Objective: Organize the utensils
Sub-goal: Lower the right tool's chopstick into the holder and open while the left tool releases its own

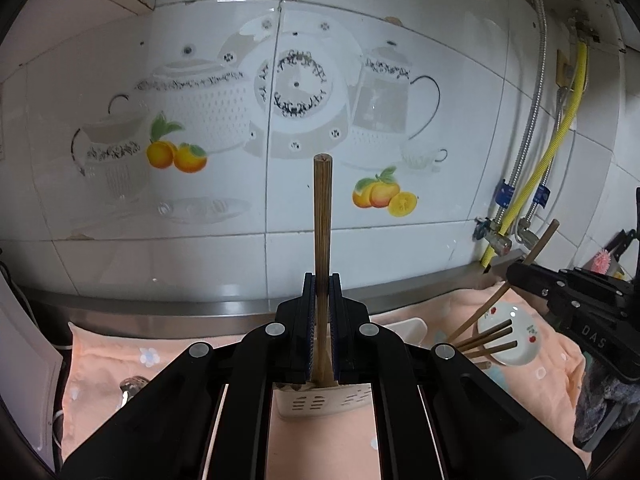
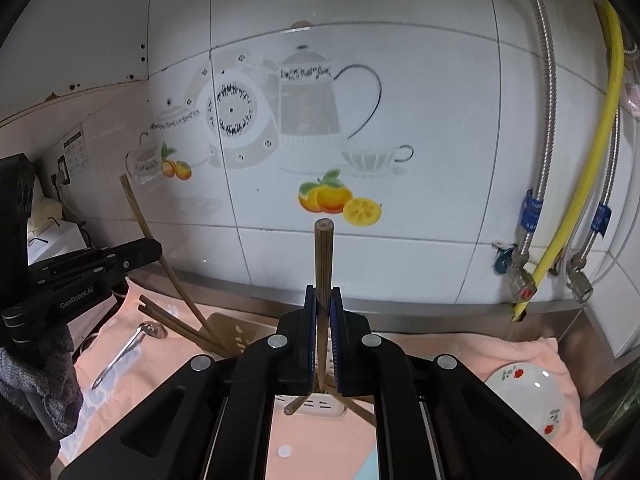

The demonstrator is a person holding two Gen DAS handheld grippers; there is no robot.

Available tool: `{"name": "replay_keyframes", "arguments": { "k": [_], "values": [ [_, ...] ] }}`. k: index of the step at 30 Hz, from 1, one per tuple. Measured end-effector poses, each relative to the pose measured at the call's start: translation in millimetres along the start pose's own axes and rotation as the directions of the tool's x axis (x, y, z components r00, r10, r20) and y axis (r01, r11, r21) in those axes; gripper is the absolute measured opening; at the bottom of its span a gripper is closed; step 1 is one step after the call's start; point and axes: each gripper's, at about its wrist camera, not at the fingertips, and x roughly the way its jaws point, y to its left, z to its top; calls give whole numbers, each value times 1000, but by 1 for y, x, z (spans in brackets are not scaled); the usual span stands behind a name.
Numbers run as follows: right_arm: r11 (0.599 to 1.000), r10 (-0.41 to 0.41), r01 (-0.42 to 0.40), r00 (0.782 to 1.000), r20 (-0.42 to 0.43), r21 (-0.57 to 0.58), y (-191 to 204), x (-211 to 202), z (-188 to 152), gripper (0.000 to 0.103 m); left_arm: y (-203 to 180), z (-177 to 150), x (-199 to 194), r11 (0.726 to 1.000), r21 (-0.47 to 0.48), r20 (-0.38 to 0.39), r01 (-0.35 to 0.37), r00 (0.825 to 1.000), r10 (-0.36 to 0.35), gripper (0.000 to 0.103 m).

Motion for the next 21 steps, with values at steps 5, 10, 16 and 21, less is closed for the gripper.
{"name": "replay_keyframes", "arguments": {
  "k": [5,10,16,21],
  "values": [
    [1000,-3,3,1000,-28,-4,0,9,-8,6,-1,-6,6,1000,4,-17,0,1000,0,5],
    [1000,-4,4,999,-45,-1,-2,14,-12,6,-2,-10,12,1000,9,-32,-1,999,1,5],
    [1000,-9,9,998,-64,1,-4,19,-17,7,0,-14,19,1000,11,-56,-6,998,7,5],
    [1000,-10,11,997,-80,10,-8,25,-20,7,2,-17,24,1000,10,-76,-11,997,12,6]
  ]
}}
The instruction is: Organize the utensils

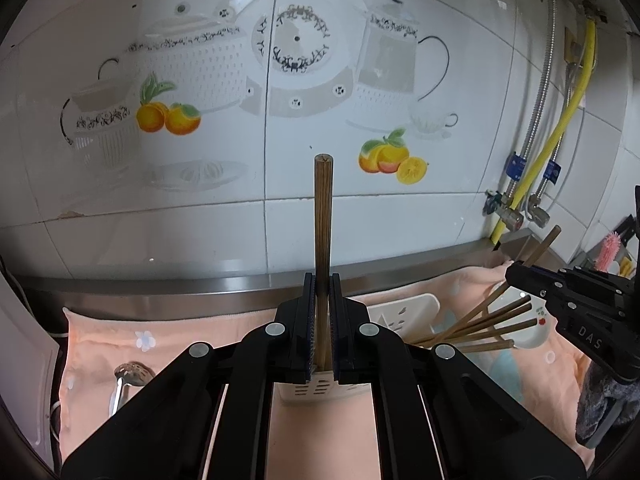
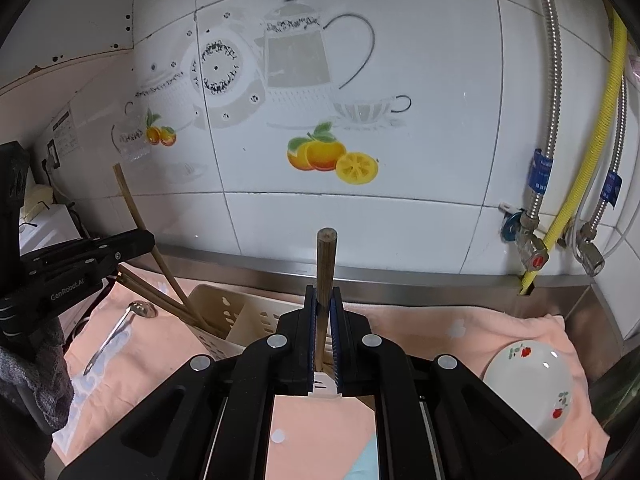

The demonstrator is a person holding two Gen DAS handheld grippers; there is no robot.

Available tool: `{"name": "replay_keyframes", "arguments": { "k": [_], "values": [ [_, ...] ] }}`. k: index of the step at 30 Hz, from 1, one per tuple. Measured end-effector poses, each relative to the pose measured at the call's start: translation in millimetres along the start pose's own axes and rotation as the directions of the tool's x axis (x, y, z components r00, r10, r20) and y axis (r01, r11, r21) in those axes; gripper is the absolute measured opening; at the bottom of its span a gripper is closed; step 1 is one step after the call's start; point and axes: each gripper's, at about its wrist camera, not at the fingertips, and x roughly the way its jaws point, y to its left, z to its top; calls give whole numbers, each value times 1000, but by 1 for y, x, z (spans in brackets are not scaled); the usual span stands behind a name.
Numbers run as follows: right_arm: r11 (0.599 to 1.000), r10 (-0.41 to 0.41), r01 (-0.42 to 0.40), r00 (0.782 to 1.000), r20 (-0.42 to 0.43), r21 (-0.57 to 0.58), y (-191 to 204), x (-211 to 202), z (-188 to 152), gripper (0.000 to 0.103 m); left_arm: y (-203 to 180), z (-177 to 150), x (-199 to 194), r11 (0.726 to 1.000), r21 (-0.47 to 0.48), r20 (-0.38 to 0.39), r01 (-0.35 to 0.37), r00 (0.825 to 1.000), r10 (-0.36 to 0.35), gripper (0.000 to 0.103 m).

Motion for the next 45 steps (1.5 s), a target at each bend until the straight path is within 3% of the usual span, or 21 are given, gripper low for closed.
{"name": "replay_keyframes", "arguments": {
  "k": [20,27,29,37,45],
  "values": [
    [1000,-6,7,1000,-24,3,0,8,-7,8,5,-7,7,1000,-4,-37,-4,999,4,7],
    [1000,-8,8,1000,-4,12,0,-3,-9,22,2,-9,-2,1000,2,-27,-3,1000,3,10],
    [1000,-12,12,1000,3,10,1,-8,-9,27,1,-10,-8,1000,2,-18,-8,1000,8,24],
    [1000,-30,30,999,43,5,3,-41,-17,40,-5,-19,-41,1000,14,18,-9,1000,9,40],
    [999,-44,45,996,75,-2,10,-78,-35,51,-11,-41,-84,999,30,69,-23,997,21,68]
  ]
}}
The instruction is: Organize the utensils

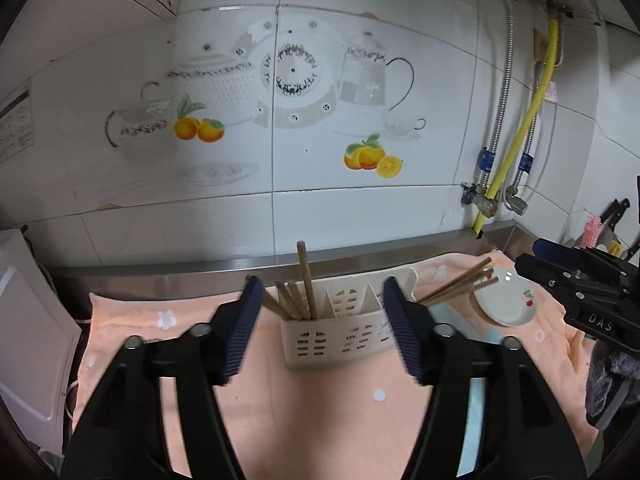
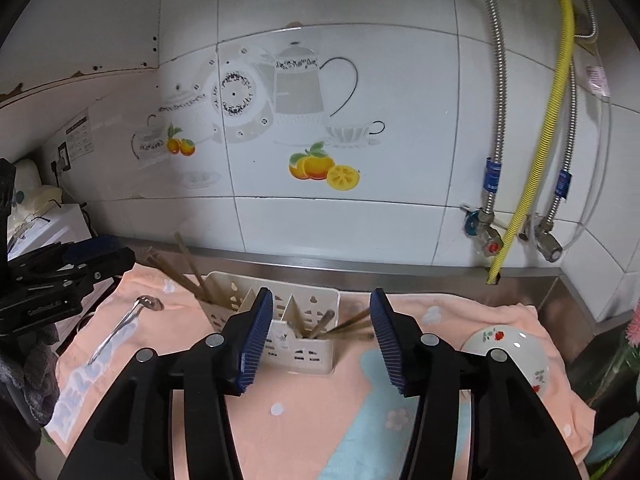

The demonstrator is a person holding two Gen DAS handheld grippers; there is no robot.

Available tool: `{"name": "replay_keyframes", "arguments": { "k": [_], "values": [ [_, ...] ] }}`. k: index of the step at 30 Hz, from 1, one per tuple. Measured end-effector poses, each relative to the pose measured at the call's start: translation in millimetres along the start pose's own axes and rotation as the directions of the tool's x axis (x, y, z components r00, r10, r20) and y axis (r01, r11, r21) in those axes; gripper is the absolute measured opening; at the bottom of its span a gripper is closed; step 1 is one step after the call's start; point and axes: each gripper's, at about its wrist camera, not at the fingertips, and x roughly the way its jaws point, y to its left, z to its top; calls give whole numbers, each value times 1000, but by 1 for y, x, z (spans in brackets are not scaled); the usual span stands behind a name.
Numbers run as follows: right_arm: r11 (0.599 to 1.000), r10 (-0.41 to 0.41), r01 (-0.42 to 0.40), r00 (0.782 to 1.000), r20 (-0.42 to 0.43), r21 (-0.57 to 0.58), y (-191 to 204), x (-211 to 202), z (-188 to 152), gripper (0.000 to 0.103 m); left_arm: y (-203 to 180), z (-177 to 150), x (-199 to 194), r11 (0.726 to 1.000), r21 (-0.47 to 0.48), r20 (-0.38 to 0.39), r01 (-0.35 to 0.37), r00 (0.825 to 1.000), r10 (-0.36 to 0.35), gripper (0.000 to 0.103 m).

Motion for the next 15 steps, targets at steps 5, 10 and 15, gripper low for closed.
{"name": "replay_keyframes", "arguments": {
  "k": [5,10,15],
  "values": [
    [1000,-6,6,1000,7,-10,8,-19,-18,58,2,-18,-20,1000,0,7,-2,1000,2,82],
    [1000,-18,18,1000,-4,-19,19,-32,-43,65,5,-42,-37,1000,1,7,-9,1000,9,90],
    [1000,-12,12,1000,-12,-24,30,-42,-71,72,6,-65,-53,1000,5,14,-5,1000,5,96]
  ]
}}
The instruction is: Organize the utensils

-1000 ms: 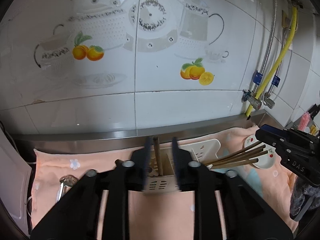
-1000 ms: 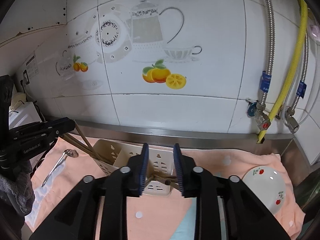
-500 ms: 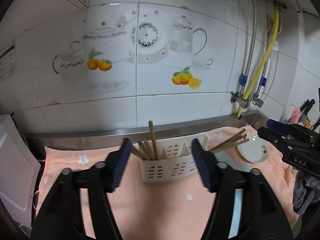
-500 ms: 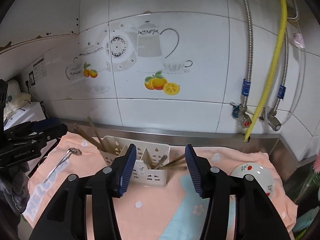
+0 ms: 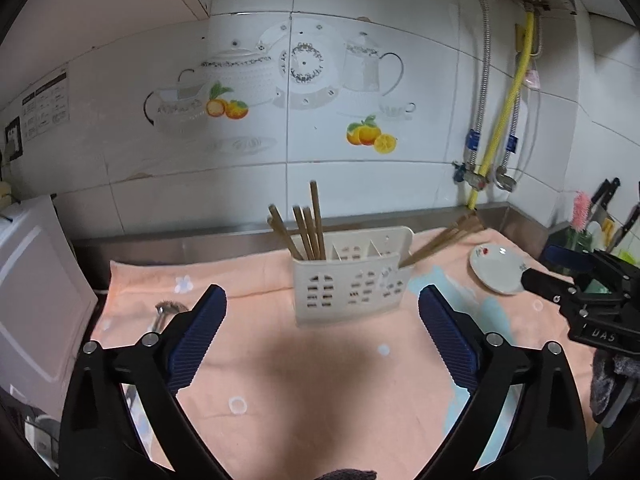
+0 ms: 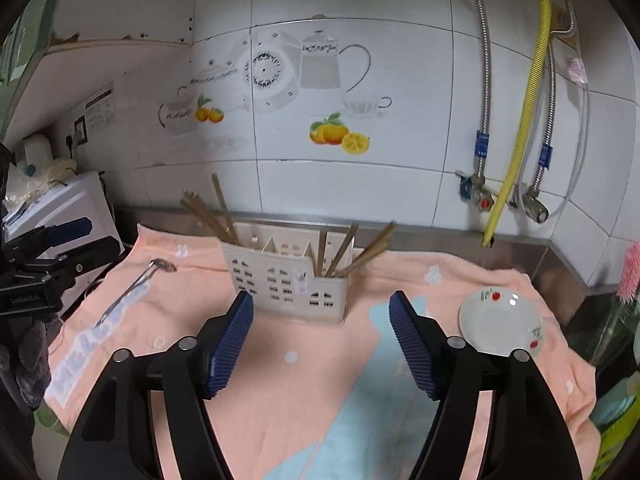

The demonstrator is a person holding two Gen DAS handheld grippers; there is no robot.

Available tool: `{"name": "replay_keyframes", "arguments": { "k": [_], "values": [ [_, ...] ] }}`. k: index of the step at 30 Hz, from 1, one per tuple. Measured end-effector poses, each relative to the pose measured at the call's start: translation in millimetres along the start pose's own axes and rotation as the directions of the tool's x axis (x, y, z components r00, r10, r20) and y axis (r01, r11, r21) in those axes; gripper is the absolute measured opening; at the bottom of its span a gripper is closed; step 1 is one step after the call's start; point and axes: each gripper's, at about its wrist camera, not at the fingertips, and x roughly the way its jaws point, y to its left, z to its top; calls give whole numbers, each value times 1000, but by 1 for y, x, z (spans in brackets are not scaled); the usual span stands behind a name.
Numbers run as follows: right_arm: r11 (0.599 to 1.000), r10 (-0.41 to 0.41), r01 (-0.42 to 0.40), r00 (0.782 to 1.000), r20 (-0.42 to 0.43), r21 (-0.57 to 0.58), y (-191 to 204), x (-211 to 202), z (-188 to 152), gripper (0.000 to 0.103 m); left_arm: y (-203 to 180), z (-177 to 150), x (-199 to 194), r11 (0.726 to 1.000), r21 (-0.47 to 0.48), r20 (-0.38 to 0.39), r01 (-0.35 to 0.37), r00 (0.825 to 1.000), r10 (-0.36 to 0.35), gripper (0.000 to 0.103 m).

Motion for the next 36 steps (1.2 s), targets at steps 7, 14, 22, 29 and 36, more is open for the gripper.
{"name": "replay_keyframes", "arguments": {
  "k": [7,14,22,29,36],
  "values": [
    [999,26,-25,999,-39,28,8,-11,-32,79,-2,-28,-14,1000,12,-8,-17,1000,17,98],
    [1000,3,-3,999,-38,1,17,-22,-54,88,-7,-54,-22,1000,12,-22,-8,1000,8,98],
    [1000,-3,4,999,-46,28,15,-33,-78,90,-8,-77,-35,1000,17,-25,-22,999,23,98],
    [998,-24,27,998,-54,61,10,-38,-92,91,-9,-91,-40,999,10,-41,-32,999,33,98],
    [997,-41,43,999,-34,59,12,-47,-94,91,-11,-101,-47,1000,3,-42,-30,999,31,98]
  ]
}}
